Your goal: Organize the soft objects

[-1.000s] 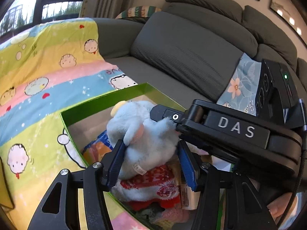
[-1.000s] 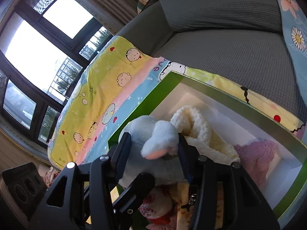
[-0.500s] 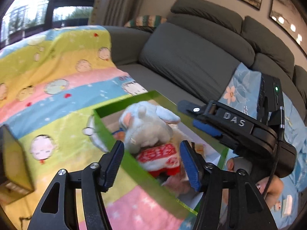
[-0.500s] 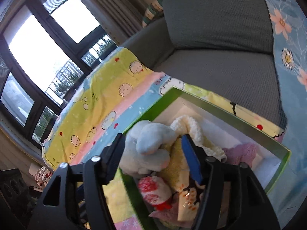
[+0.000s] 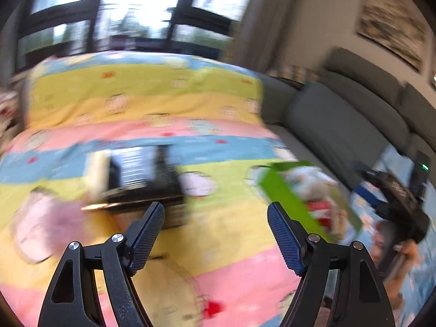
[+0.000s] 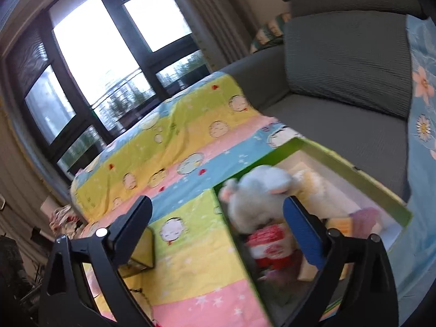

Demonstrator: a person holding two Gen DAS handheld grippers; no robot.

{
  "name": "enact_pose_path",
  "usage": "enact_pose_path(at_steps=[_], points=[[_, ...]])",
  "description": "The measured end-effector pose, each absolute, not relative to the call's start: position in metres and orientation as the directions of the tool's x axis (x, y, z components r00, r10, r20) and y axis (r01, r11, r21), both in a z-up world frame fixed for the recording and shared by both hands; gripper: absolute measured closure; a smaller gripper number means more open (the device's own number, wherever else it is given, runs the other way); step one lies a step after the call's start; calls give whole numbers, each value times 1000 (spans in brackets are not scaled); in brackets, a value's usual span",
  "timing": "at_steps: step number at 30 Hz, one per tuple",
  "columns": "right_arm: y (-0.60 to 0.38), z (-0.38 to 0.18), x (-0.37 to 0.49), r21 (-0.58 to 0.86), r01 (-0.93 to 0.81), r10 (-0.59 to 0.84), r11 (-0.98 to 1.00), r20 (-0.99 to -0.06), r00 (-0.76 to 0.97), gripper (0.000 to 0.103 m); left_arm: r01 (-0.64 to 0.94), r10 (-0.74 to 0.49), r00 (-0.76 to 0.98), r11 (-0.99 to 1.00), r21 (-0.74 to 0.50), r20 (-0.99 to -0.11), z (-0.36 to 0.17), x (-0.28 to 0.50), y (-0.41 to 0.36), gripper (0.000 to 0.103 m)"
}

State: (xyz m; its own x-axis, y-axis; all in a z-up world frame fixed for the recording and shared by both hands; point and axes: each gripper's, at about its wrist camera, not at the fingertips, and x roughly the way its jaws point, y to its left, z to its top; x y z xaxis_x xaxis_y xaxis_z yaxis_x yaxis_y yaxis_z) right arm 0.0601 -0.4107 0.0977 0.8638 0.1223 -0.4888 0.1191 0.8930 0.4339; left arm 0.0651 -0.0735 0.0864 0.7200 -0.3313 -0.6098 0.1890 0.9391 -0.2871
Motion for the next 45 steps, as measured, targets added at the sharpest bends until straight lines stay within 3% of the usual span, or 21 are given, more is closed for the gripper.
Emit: enact_pose_path(at_steps=[9,14,19,23,25,26,27,30,33,45], points=[[-345,101,72,423,-60,282,904,-485,828,6,-253,-26,729,918,-304,-684,43,46,70,24],[-310,97,75,397,-135,336,908,-497,800,6,-402,12,639,857,-321,-769,-9,58,115,24],[-286,92,80,375,-179,366,909,-518,773,6,-403,-65,606,834,-376,-793,-41,81,116,24],[-272,87,82,373,-212,396,903,-532,748,6,-463,-14,572,819,-338,-820,-54,91,116,25],[-264,85,83,369,-235,413,899,-541,733,6,-502,12,564,799,-332,-825,-59,93,121,43],[-259,84,83,367,-251,426,896,-544,723,6,-508,6,565,790,-343,-825,-62,93,122,61],[-255,83,83,367,-269,441,890,-546,713,6,-503,-1,571,790,-350,-821,-64,92,121,71],[-241,81,83,373,-300,470,878,-551,689,6,-499,-9,573,789,-358,-820,-66,89,118,88],[-226,77,83,386,-339,511,858,-563,650,6,-494,5,588,795,-354,-809,-58,76,108,95],[-167,45,81,455,-459,635,763,-658,405,6,-361,-113,603,844,-396,-789,-38,-5,59,96]])
